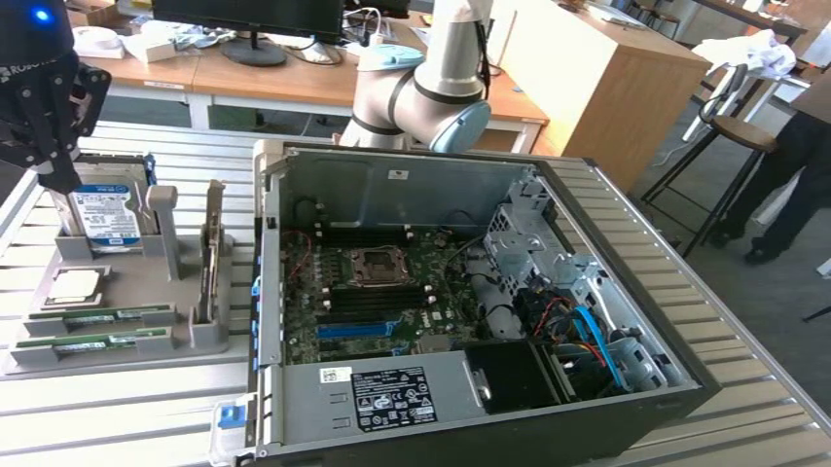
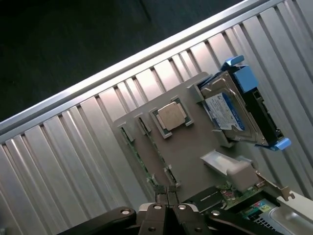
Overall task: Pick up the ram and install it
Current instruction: 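Pick up the ram and move it above insertion slot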
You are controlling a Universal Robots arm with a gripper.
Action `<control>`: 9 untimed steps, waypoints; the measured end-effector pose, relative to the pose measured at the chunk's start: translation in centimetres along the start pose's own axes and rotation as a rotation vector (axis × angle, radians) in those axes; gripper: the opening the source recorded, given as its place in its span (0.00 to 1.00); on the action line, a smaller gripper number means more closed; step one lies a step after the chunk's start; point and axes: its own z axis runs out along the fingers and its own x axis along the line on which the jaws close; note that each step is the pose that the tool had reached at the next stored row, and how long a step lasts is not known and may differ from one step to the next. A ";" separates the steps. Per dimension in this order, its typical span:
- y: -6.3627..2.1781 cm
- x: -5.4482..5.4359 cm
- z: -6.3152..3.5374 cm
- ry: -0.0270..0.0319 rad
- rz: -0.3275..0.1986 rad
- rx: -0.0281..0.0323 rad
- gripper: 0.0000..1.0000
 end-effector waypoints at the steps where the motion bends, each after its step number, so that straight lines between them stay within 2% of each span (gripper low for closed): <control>1: 0.00 0.0 0.01 0.0004 -0.014 -0.0003 0.10; 9: 0.00 0.0 0.07 0.0041 -0.125 -0.0030 0.10</control>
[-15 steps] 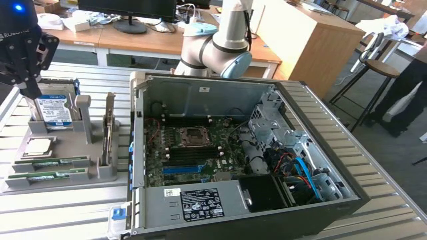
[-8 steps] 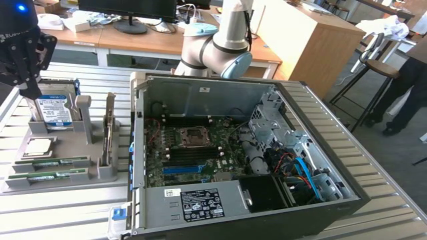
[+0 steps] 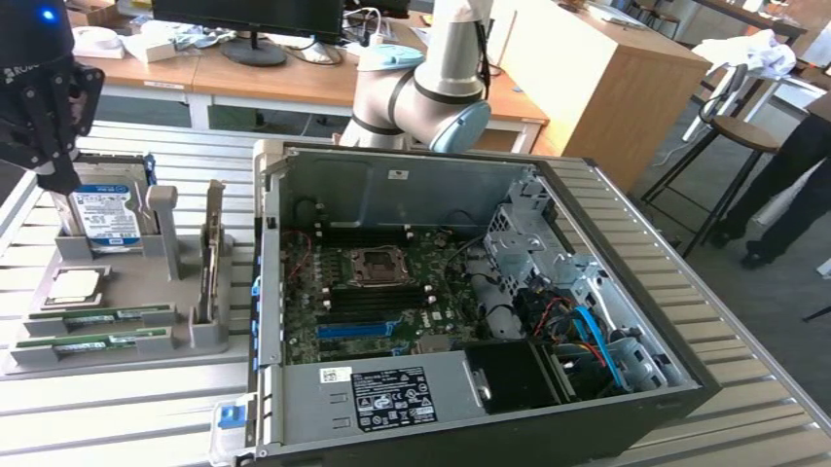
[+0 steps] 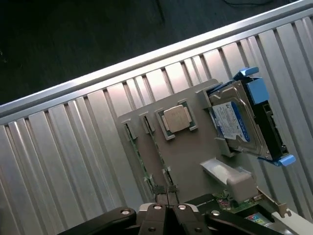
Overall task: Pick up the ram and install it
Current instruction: 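Pick up the ram and move it above insertion slot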
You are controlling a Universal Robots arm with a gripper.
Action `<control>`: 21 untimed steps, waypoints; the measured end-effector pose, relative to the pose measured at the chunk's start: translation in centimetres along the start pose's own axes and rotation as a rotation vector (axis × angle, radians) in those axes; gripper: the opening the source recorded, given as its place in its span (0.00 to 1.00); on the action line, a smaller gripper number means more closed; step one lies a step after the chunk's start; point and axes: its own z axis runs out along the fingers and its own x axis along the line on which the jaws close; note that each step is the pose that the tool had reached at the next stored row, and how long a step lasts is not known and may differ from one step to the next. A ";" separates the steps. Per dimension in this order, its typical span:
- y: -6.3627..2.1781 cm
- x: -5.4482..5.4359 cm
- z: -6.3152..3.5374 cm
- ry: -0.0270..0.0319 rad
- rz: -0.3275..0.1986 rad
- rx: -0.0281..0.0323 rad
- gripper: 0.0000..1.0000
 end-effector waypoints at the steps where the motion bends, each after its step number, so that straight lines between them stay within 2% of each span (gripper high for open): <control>1: 0.00 0.0 0.01 0.0005 -0.015 -0.0003 0.10; 21: 0.01 0.0 0.20 0.0098 -0.293 -0.0071 0.10</control>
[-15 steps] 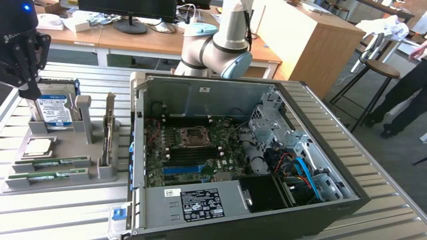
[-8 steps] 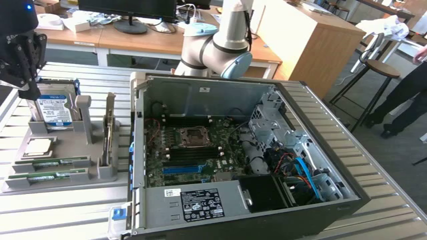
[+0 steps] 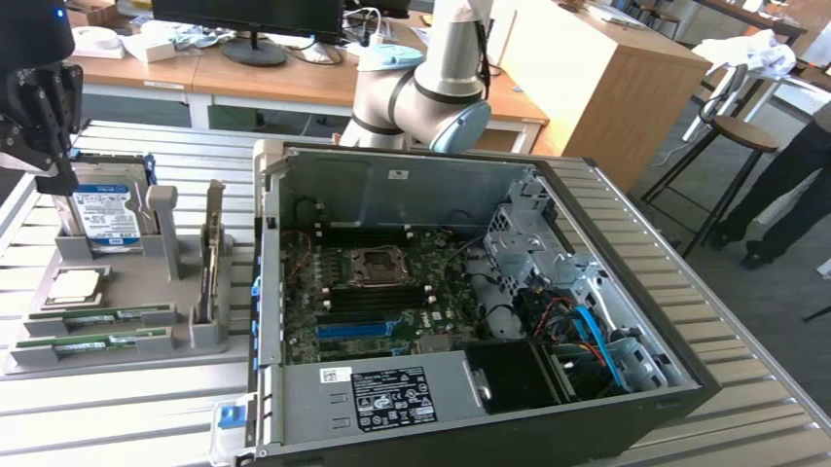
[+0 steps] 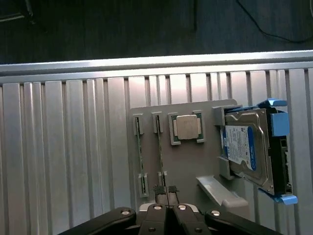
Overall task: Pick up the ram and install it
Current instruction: 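Pick up the ram and move it above insertion slot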
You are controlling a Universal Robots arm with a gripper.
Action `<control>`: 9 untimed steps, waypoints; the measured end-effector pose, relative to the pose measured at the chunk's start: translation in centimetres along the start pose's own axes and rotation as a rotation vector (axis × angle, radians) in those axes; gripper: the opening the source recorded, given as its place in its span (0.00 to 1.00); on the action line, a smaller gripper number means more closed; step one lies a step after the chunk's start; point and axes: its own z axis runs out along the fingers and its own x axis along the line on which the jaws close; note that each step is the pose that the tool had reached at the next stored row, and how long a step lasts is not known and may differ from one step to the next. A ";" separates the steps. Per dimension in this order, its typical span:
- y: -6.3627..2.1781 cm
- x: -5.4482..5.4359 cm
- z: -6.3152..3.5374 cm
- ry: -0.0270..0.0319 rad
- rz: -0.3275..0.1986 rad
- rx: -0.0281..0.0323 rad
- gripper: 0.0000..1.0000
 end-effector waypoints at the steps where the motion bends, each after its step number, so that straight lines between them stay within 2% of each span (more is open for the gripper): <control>1: 0.00 0.0 0.01 0.0005 -0.013 -0.0003 0.10; 5: 0.00 0.0 0.03 0.0017 -0.049 -0.0012 0.10; 9: 0.00 0.0 0.03 0.0017 -0.050 -0.0012 0.10</control>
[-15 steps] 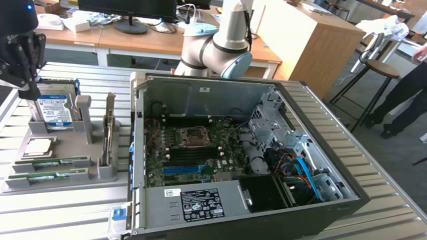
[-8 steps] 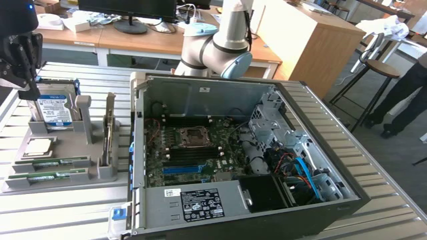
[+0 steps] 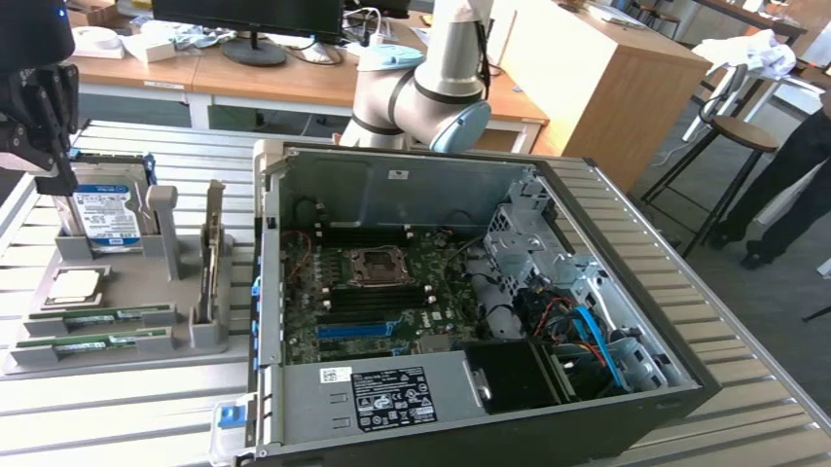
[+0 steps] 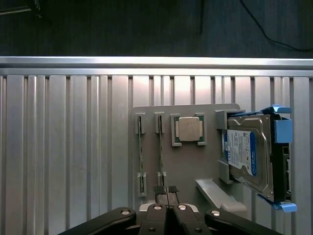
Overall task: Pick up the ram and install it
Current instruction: 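Pick up the ram and move it above insertion slot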
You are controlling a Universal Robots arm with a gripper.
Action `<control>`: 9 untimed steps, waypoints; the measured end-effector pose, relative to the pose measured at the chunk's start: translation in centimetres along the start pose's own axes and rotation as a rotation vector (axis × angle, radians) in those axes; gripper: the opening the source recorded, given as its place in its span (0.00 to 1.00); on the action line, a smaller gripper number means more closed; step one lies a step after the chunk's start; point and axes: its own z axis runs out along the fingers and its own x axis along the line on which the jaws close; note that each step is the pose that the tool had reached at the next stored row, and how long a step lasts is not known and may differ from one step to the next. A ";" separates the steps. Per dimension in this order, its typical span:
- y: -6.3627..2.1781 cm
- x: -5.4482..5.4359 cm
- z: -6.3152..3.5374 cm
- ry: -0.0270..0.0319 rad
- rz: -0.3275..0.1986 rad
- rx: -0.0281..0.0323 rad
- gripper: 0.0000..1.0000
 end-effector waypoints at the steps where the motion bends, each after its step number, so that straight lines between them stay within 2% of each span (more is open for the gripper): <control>1: 0.00 0.0 0.00 0.0000 0.000 0.0000 0.10; 9: 0.00 0.0 0.02 0.0013 -0.037 -0.0010 0.10</control>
